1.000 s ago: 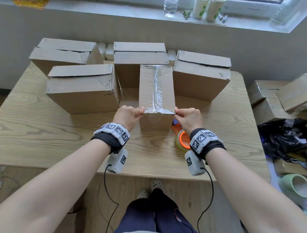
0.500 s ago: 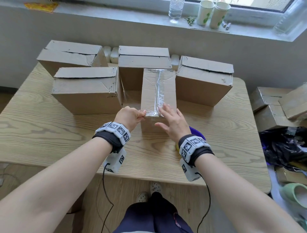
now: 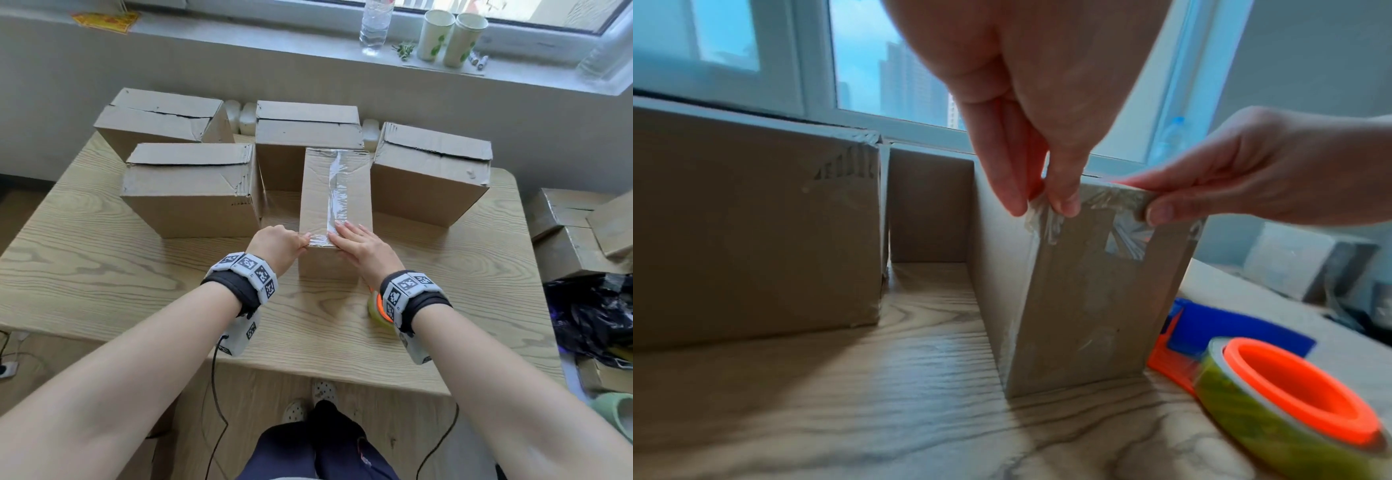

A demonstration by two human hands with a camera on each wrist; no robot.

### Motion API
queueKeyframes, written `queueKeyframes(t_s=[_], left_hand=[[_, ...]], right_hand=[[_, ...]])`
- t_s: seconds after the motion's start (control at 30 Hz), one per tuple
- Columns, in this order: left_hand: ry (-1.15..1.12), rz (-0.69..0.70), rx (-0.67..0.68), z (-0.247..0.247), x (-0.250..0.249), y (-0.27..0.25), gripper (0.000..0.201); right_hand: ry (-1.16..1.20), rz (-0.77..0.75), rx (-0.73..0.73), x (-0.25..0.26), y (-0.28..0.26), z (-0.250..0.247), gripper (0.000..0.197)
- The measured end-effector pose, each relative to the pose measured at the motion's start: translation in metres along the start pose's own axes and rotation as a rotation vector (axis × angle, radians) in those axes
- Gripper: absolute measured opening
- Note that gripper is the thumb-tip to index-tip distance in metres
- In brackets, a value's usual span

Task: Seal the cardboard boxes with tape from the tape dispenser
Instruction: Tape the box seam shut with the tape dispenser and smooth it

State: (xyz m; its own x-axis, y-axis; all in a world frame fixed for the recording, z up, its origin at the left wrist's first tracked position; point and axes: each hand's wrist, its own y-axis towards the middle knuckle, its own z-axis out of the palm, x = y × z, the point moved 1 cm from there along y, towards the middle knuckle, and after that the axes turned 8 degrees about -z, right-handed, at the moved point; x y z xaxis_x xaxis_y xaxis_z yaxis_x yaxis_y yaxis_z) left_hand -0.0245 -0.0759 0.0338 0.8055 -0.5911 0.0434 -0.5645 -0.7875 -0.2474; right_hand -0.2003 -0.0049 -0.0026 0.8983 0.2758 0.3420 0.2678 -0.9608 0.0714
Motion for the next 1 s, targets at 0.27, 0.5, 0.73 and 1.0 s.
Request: queueKeyframes(t_s=[0.27,0.5,0.73,1.0], left_hand=[[-0.226,0.136,-0.12,0.013,0.011,-0.023,0.033],[-0.379,0.069,-0.24,0.01,0.011,-0.021,0.022],[-0.352,0.052,-0.154,0.004,0.016,-0.004,0.062],[-0.041,0.177,0.065,0.006,0.014,0.009,0.087]], right_hand=[[-0.135,0.062,-0.022,-0.006,-0.021,-0.016,0.044],[-0.049,0.094,0.058,0.041,-0.003,-0.017,0.078],[-0.053,0.322,0.125,0.062,0.021,0.004,0.085],[-0.042,0.101,0.115,0.045,-0.015,-0.004,0.079]])
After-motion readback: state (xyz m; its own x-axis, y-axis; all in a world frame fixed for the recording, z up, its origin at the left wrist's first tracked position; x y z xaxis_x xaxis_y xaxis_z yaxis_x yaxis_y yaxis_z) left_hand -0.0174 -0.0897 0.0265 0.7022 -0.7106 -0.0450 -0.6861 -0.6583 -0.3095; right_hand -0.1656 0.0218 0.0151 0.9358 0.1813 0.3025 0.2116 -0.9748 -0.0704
